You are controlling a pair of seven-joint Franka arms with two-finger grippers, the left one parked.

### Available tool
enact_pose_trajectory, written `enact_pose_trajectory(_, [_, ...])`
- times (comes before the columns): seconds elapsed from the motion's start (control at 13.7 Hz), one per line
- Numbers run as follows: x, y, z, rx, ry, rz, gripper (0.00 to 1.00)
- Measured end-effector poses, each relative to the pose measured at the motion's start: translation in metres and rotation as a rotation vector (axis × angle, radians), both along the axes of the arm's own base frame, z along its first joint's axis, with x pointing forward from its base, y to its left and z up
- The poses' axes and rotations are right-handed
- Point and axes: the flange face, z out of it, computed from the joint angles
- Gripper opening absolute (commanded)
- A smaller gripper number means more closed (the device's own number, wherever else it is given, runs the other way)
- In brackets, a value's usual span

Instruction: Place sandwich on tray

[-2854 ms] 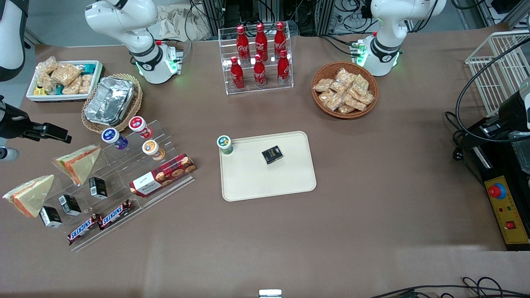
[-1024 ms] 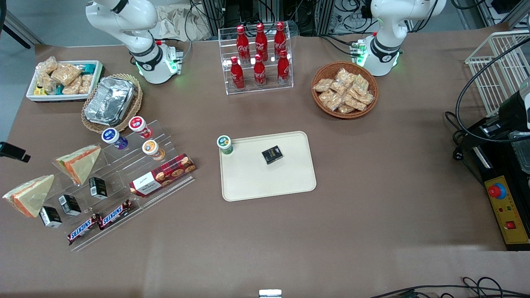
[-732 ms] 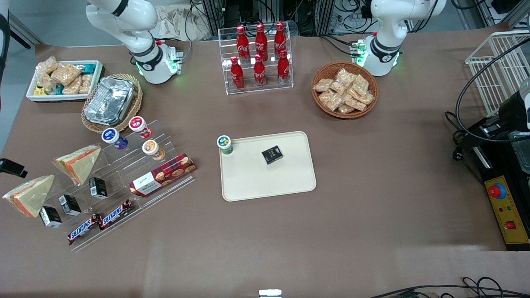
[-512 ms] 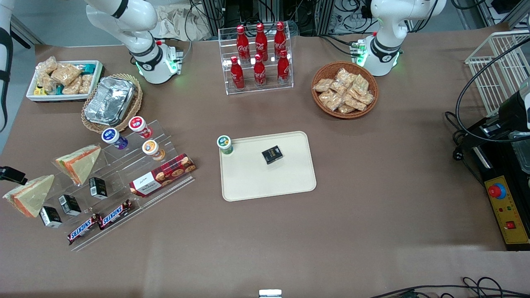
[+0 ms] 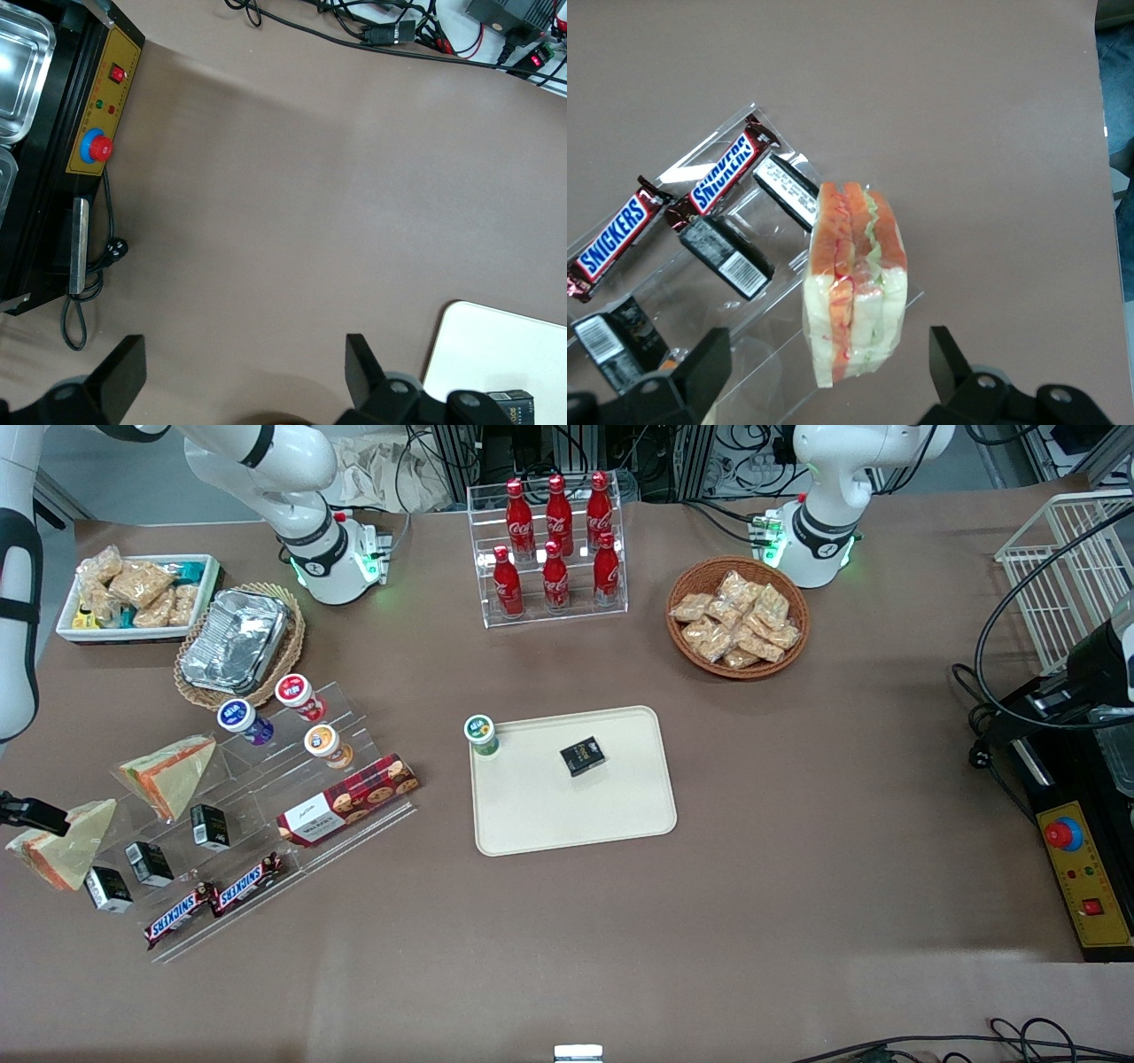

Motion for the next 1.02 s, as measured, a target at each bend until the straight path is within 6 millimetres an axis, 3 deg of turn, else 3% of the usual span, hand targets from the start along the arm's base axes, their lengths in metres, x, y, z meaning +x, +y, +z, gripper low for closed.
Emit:
enact_pose_trajectory(0.29, [0.001,-0.002,-0.007,0.000,0.008,-0.002,0.99])
enact_pose_trajectory(0.8, [0.000,-0.025,-0.039,0.100,-0.038,0.025,0.99])
enact_pose_trajectory(1.02, [0.001,-0.026,-0.042,0.097,-0.041,0.032,0.99])
